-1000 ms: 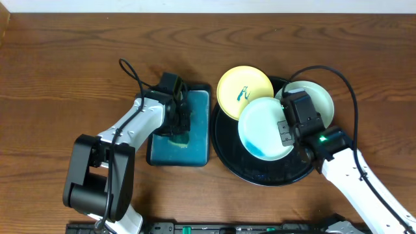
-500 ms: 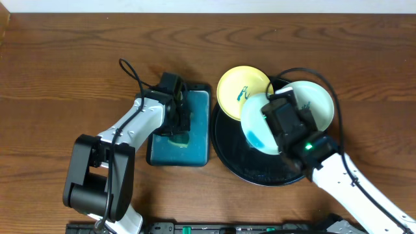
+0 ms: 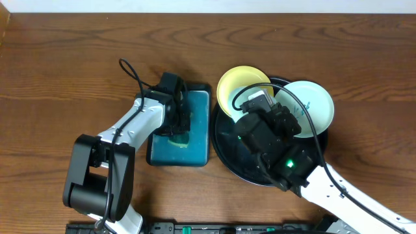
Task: Clean dirty plates on tray and stack at the side
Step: 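Grasp the rim of the clean pale green plate with the right gripper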
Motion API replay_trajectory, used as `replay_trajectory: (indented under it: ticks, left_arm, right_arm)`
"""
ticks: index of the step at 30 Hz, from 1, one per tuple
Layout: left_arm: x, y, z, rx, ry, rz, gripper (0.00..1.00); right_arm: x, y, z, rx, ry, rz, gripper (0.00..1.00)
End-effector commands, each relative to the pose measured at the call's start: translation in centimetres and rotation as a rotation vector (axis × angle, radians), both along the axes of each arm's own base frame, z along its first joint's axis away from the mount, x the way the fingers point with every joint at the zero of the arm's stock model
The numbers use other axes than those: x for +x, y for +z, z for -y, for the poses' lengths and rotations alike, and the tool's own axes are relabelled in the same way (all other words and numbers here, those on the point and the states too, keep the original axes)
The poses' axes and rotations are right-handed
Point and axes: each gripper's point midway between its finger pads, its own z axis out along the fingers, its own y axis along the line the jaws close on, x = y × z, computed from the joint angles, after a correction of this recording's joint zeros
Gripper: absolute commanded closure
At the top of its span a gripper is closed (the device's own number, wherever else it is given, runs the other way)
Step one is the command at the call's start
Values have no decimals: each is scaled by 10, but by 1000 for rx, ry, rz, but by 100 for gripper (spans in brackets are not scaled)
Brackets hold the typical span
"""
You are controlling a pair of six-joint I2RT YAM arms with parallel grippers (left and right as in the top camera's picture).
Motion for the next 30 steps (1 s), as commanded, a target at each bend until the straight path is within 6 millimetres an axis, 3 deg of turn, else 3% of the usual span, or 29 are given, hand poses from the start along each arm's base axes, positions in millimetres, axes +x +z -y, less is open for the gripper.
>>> replay_trajectory:
  ticks: [1,5,16,24,30]
  left_arm:
    - [-9,-15,-4,23,3,-49,87]
    - [-9,-15,-4,24,3,-49,87]
    - [-9,-15,-4,24,3,-49,87]
    - [-9,-15,-4,24,3,-49,87]
    - [-9,-15,-4,24,3,-49,87]
  right_arm:
    - [1,30,12,-53,-84,116,99]
    - [0,39,18,-74,-126,161,99]
    - [0,39,19,-56,-135,169,99]
    - [8,24,16,110,-138,127,99]
    - [8,24,17,103,-137,123,99]
